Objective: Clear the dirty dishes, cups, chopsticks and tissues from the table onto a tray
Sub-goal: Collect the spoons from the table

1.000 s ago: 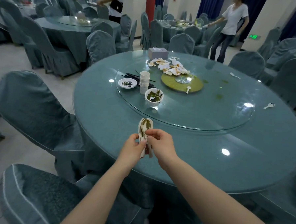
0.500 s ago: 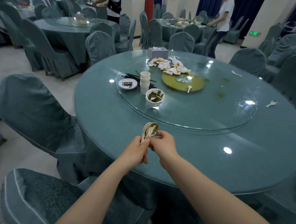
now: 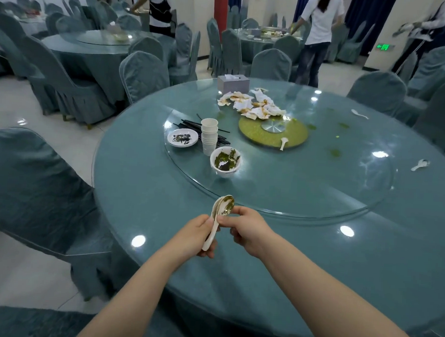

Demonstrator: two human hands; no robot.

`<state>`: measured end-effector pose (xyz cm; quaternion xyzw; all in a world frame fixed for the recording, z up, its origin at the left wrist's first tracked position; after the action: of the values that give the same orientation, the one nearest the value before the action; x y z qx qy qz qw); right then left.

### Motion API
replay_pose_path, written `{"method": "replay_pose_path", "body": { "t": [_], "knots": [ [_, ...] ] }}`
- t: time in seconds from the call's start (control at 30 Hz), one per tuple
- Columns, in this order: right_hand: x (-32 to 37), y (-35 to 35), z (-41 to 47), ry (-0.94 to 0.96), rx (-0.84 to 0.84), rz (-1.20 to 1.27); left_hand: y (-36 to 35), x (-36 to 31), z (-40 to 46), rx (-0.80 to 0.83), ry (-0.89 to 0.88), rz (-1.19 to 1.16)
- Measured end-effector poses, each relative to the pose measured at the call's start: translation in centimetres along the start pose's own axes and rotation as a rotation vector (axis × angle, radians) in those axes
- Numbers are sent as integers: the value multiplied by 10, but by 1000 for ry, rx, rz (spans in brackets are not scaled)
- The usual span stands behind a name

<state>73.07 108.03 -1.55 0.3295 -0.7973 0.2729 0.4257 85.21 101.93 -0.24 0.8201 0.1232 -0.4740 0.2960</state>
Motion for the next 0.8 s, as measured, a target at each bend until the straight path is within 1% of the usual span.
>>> {"method": "replay_pose_path", "body": {
  "t": [0.1,0.17,0.27,0.33,0.43,0.5,0.63,0.7,0.8],
  "knots": [
    [15,-1,37,1,9,-11,4,-10,32,-38,48,-18],
    [24,-2,66,6,19,-3,6,-19,56,-19,65,28],
    [40,5,108,71,38,-22,15,-33,99,-11,52,108],
    [50,16,134,115,46,-41,23,-41,130,-54,70,149],
    [62,39,175,109,28,-43,29,-52,173,-111,128,111],
    [67,61,206,118,-4,-68,27,-59,200,-128,160,91],
    [78,112,262,149,-104,-153,23,-75,245,-155,162,121],
    [85,141,291,173,-186,-220,20,-80,268,-126,167,140],
    [103,176,329,244,-298,-383,18,-86,294,-78,170,188]
  ]
}}
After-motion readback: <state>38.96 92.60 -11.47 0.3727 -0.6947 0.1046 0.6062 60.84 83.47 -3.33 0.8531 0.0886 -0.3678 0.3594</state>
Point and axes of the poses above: each hand's wrist, its own z-axis towards the middle knuckle, its own y-axis out of the back of the hand, x = y × z, the point moved 4 cm from there along z, towards the middle knuckle, and after that the axes turned 8 degrees about z, right-handed, at the moved point
